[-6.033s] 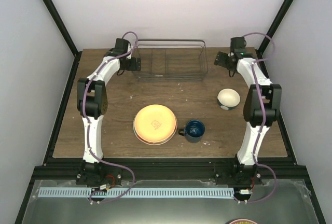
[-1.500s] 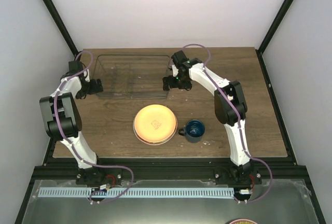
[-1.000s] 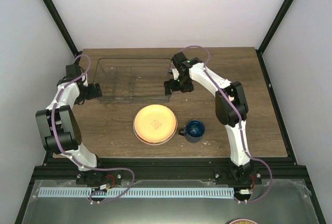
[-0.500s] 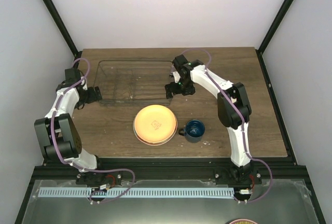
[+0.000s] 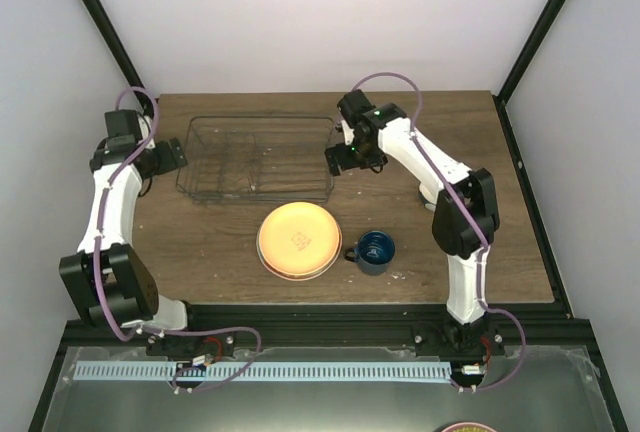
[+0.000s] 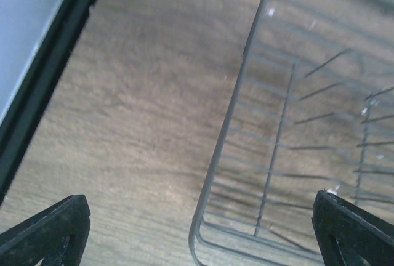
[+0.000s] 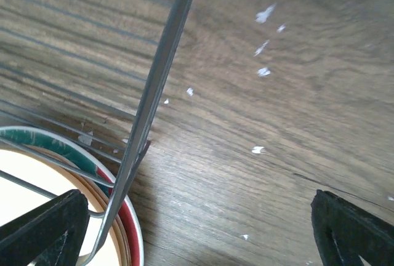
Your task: Load the mixed dishes into the dish rack
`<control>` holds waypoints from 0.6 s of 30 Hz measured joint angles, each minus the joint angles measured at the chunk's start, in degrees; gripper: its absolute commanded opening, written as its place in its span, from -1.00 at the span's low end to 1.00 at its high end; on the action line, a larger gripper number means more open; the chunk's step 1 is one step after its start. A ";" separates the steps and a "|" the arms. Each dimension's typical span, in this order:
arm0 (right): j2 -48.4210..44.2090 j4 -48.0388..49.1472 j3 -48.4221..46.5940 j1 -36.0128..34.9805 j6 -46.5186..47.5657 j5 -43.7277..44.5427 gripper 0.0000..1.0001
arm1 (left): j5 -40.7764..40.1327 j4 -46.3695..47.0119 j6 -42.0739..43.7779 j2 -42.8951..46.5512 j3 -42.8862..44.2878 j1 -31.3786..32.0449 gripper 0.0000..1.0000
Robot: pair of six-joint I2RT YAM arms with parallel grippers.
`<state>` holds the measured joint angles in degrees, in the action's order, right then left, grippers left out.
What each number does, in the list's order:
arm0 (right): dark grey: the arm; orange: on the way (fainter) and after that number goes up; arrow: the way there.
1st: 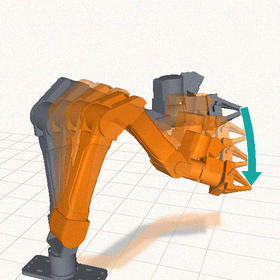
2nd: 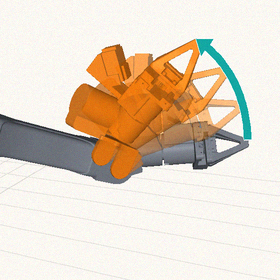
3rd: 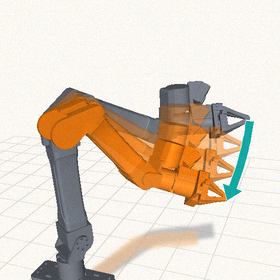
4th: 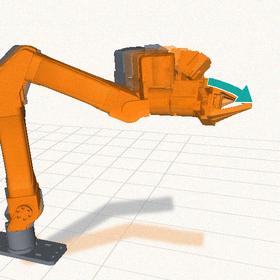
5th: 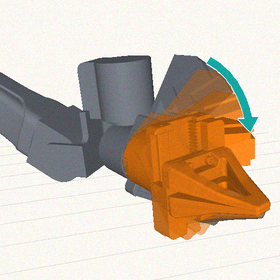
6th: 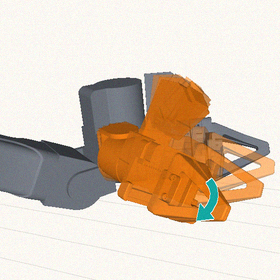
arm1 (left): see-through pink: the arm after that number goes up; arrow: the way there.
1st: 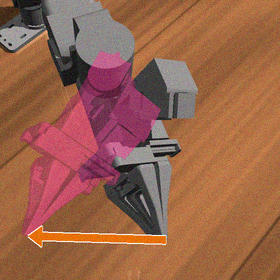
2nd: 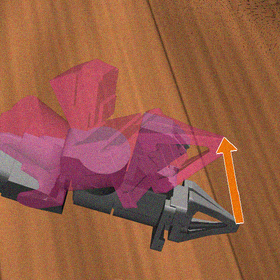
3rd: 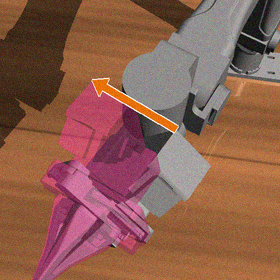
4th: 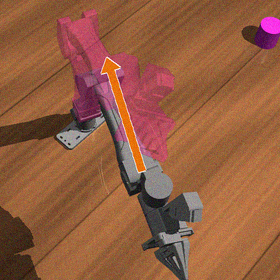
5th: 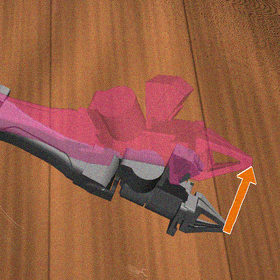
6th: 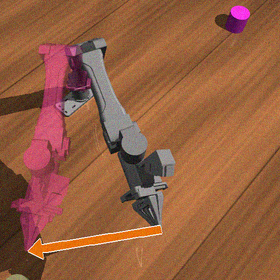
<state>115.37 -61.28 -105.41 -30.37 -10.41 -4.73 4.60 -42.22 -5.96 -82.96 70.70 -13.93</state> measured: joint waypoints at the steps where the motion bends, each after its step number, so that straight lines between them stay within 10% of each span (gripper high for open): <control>1: -0.61 0.00 -0.02 0.02 -0.22 0.70 1.00 | -0.07 0.22 -0.33 0.76 0.59 0.00 1.00; 18: -12.55 2.29 10.08 14.32 -7.06 10.91 0.92 | 2.05 4.15 -3.85 -4.04 12.26 9.94 1.00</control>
<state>102.83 -58.98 -95.33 -16.05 -17.47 6.17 6.66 -38.06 -9.80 -87.00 82.96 -3.99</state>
